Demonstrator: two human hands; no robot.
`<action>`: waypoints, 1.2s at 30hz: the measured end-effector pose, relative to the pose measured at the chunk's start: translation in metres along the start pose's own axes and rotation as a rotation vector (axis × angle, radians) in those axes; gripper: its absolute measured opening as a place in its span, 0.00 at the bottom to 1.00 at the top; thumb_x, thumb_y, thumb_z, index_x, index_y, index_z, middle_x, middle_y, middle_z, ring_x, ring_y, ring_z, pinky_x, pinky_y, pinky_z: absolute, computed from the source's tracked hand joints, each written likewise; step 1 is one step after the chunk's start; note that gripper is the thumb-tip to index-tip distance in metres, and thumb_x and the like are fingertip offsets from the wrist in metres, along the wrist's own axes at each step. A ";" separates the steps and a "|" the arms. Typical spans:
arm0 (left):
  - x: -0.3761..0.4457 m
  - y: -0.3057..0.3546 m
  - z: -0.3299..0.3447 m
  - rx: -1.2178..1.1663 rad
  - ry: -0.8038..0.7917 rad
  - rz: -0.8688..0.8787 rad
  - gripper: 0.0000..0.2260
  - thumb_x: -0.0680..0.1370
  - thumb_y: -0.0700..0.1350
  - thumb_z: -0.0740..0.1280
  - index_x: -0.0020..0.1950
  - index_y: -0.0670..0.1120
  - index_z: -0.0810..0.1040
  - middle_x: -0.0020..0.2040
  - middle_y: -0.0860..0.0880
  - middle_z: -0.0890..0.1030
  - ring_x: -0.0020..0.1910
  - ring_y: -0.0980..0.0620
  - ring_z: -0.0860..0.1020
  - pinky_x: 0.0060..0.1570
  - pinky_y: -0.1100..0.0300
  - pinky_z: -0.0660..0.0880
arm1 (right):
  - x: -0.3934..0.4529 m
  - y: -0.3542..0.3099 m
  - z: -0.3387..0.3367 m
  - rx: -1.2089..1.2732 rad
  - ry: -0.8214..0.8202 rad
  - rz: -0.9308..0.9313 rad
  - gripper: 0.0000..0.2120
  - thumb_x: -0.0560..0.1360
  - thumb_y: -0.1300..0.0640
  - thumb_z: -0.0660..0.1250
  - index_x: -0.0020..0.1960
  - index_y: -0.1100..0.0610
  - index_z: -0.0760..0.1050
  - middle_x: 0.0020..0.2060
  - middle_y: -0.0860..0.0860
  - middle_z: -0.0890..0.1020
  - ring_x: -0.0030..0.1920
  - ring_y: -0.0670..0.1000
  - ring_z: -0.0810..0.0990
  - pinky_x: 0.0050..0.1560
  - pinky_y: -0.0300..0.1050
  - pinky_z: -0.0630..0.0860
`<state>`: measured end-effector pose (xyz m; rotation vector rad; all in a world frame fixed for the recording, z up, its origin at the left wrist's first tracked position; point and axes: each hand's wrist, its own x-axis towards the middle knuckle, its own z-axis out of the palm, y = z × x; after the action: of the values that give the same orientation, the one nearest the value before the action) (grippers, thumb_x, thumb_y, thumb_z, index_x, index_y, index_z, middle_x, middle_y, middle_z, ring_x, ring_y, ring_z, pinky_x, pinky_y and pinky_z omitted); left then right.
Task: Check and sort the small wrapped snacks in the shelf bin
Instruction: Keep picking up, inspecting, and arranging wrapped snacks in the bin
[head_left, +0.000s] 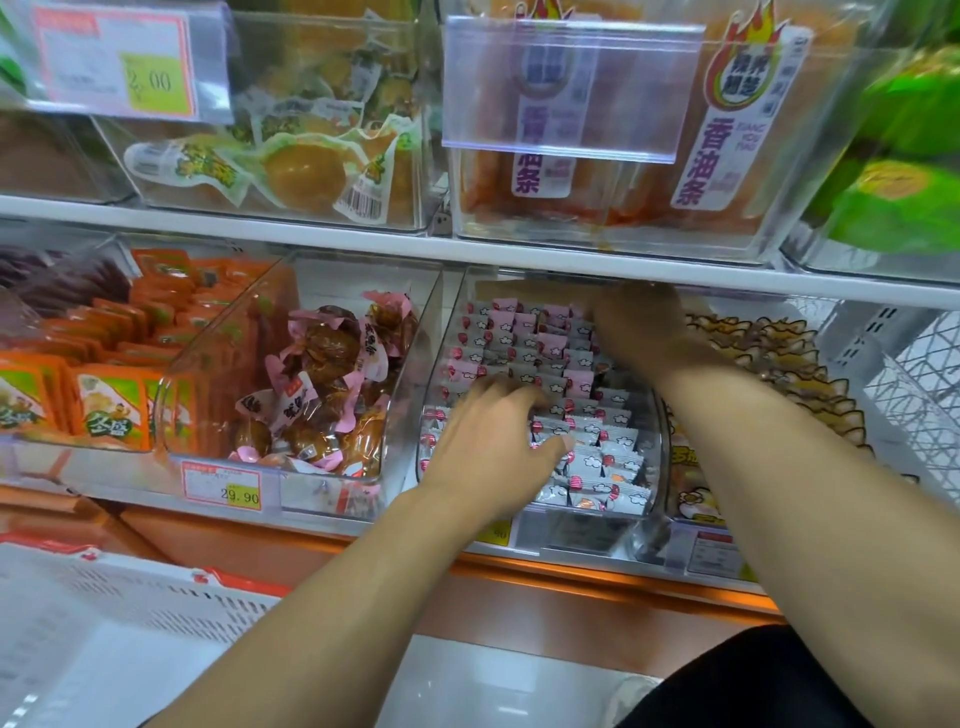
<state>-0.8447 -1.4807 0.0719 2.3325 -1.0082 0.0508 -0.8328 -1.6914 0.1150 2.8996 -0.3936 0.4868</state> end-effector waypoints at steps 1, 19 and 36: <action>0.000 0.000 0.000 -0.005 0.005 0.002 0.22 0.77 0.60 0.69 0.67 0.50 0.78 0.64 0.49 0.78 0.66 0.49 0.70 0.66 0.52 0.69 | 0.001 -0.002 0.001 -0.018 0.024 -0.006 0.10 0.77 0.67 0.63 0.57 0.61 0.78 0.48 0.60 0.80 0.53 0.63 0.80 0.52 0.58 0.76; -0.027 0.007 -0.028 -0.511 0.205 -0.125 0.13 0.78 0.50 0.73 0.62 0.53 0.79 0.56 0.60 0.81 0.53 0.66 0.79 0.50 0.73 0.74 | -0.068 -0.018 -0.041 1.211 0.343 0.796 0.10 0.80 0.68 0.60 0.60 0.68 0.74 0.54 0.62 0.81 0.54 0.60 0.81 0.54 0.50 0.79; -0.083 -0.010 -0.059 -1.148 0.041 -0.367 0.14 0.77 0.48 0.71 0.61 0.44 0.81 0.50 0.43 0.87 0.49 0.46 0.86 0.45 0.63 0.80 | -0.149 -0.053 -0.070 1.819 -0.640 0.533 0.24 0.75 0.45 0.72 0.65 0.56 0.75 0.54 0.57 0.81 0.40 0.55 0.85 0.47 0.49 0.84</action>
<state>-0.8854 -1.3897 0.0937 1.3839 -0.3647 -0.4911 -0.9741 -1.5916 0.1228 4.6637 -1.4448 -0.4065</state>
